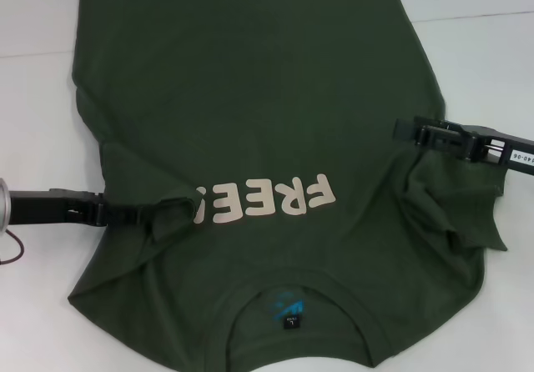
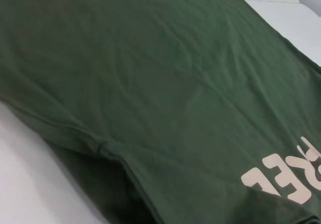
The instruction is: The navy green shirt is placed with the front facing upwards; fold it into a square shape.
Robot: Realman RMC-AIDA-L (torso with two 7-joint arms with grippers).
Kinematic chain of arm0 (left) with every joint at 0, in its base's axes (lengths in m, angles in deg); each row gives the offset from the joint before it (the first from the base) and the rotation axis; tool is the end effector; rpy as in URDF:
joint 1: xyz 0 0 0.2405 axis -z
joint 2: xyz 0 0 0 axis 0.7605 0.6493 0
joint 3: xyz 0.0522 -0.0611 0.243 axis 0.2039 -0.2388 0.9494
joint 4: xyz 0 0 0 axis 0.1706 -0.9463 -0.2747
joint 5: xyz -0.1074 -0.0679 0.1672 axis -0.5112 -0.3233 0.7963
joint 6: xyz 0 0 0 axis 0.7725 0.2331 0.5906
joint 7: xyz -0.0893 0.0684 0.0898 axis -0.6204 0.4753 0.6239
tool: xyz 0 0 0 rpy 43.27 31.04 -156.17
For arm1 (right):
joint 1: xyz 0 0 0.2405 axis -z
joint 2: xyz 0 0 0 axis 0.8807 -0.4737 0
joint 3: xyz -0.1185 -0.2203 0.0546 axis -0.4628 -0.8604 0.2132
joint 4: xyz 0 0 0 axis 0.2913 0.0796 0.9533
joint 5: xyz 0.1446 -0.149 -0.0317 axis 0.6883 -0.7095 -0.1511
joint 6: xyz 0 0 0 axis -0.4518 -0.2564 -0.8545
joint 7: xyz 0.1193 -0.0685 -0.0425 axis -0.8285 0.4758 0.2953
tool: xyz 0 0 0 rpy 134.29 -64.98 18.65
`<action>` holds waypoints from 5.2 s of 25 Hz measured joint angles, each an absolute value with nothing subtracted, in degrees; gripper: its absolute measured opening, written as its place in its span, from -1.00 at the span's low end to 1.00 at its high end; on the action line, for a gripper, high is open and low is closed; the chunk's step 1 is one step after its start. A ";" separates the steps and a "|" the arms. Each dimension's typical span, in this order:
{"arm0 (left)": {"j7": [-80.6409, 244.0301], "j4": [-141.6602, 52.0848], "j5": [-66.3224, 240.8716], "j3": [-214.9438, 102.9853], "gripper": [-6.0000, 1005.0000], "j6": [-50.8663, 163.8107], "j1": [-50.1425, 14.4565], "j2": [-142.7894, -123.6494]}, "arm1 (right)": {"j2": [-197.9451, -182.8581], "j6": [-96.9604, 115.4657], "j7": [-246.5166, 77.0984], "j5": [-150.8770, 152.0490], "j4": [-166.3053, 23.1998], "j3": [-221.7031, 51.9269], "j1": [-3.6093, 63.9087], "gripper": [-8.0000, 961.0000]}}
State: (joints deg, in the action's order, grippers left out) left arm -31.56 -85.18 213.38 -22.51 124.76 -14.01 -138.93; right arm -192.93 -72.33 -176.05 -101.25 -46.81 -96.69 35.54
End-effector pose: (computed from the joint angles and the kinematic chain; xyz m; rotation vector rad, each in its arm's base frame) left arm -0.2854 0.3597 -0.0098 -2.5003 -1.2853 -0.2141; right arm 0.3213 0.3099 0.0378 -2.2684 1.2651 0.9938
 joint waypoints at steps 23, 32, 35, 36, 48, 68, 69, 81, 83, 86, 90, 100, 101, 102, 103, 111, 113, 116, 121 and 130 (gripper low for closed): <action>-31.63 -85.64 213.09 -22.51 0.71 123.89 -12.54 -139.02 | -193.00 -71.90 -175.94 -101.33 -46.83 -96.61 35.48 0.90; -34.13 -84.17 213.19 -22.55 0.55 121.02 -11.31 -138.47 | -193.00 -71.36 -176.01 -101.34 -46.82 -96.93 35.24 0.90; -34.17 -83.31 213.44 -22.42 0.34 121.21 -10.81 -138.31 | -193.00 -71.27 -176.02 -101.34 -46.82 -96.89 35.25 0.90; -34.17 -83.19 213.45 -22.37 0.26 121.20 -10.73 -138.29 | -193.00 -71.27 -176.01 -101.34 -46.82 -96.86 35.25 0.90; -34.22 -83.10 213.08 -22.26 -0.65 122.43 -10.17 -138.42 | -193.03 -71.47 -175.89 -101.29 -46.82 -96.77 35.46 0.90; -34.53 -82.92 209.31 -21.99 -0.79 120.72 -6.99 -140.98 | -193.41 -71.75 -175.76 -101.57 -46.83 -97.21 35.74 0.90; -34.53 -82.92 209.31 -21.99 -0.78 120.68 -7.00 -141.09 | -193.44 -71.75 -175.76 -101.58 -46.83 -97.23 35.74 0.90; -34.57 -83.51 208.64 -22.67 -0.14 119.85 -8.63 -140.93 | -193.44 -71.60 -175.67 -101.59 -46.82 -97.31 35.52 0.90; -34.33 -83.92 207.93 -22.67 -0.04 119.50 -9.09 -140.91 | -193.44 -71.50 -175.67 -101.51 -46.82 -97.31 35.52 0.90; -34.22 -84.98 207.57 -22.69 0.11 119.41 -9.73 -140.91 | -193.44 -71.48 -175.67 -101.42 -46.82 -97.32 35.37 0.90; -34.07 -87.32 207.41 -22.69 0.39 119.35 -11.27 -141.19 | -193.44 -71.24 -175.67 -101.40 -46.82 -97.28 35.24 0.90; -23.85 -91.80 192.46 -22.98 0.78 128.08 -19.24 -141.58 | -193.53 -71.03 -174.69 -101.03 -46.69 -96.74 35.58 0.90; -23.17 -91.86 191.67 -23.10 0.77 128.59 -19.66 -141.69 | -193.52 -71.03 -174.13 -100.66 -46.72 -96.69 35.77 0.90; -21.32 -91.96 189.95 -23.46 0.77 129.60 -20.56 -141.93 | -193.53 -71.03 -173.55 -100.29 -46.77 -96.64 35.99 0.90; -19.99 -91.79 188.70 -23.89 0.77 130.17 -21.22 -142.08 | -193.53 -71.01 -172.94 -99.83 -46.81 -96.61 36.22 0.90; -14.07 -88.21 183.35 -28.32 0.77 136.46 -23.06 -142.19 | -193.32 -70.62 -169.54 -97.08 -46.85 -94.02 38.38 0.90; -13.36 -87.73 183.26 -29.02 0.77 137.89 -23.30 -142.13 | -193.40 -70.66 -168.53 -96.04 -46.84 -92.71 39.31 0.90; -13.06 -87.52 183.25 -29.54 0.77 139.19 -23.68 -142.03 | -193.37 -70.87 -168.13 -94.60 -46.87 -91.74 40.52 0.90; -12.69 -87.52 183.69 -30.03 0.76 141.40 -24.79 -141.81 | -193.12 -72.45 -168.20 -94.02 -46.89 -91.59 41.69 0.90; -9.35 -87.54 185.18 -31.17 0.76 148.36 -27.85 -141.88 | -192.60 -74.98 -166.76 -95.62 -46.35 -91.10 45.35 0.90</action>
